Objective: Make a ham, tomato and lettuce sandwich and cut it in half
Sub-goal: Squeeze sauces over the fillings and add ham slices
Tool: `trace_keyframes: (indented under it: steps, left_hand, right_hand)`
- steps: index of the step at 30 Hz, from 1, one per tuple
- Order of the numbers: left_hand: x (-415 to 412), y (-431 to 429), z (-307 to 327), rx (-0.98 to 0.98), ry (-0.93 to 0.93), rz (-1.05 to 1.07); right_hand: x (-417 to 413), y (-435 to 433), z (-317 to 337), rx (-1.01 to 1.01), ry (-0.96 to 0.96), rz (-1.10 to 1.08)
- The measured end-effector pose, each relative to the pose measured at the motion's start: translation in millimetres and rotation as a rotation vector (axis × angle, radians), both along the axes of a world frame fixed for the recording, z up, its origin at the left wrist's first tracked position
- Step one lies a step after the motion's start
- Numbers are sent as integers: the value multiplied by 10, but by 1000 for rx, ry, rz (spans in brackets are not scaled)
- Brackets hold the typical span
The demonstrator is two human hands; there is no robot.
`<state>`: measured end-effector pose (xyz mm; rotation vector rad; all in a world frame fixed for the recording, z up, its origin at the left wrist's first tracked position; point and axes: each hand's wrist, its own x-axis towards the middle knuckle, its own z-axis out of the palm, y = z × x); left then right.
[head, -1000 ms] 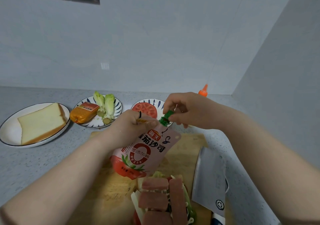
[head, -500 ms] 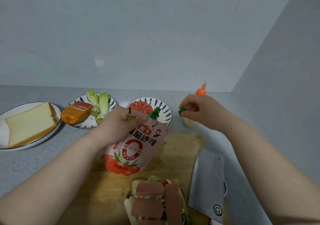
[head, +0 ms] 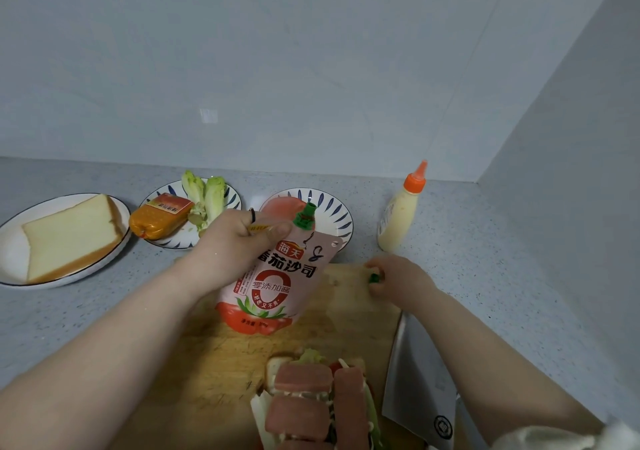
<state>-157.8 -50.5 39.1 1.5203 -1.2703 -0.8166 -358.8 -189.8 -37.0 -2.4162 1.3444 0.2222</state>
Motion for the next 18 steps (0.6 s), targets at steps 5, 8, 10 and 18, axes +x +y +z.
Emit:
trace_keyframes:
  steps: [5,8,10,18]
  left_hand:
    - [-15,63,135,7,136,59]
    - [-89,108,253,31,373,105]
    - [-166,119,287,54,493,137]
    - [-270,232,207,256,683,218]
  right_hand:
    - [-49,231,227,-304,-322,57]
    - [6,526,335,-805,-525,257]
    - [70,747,337,-1004,-640,376]
    - [45,1149,407,-1106,-716,661]
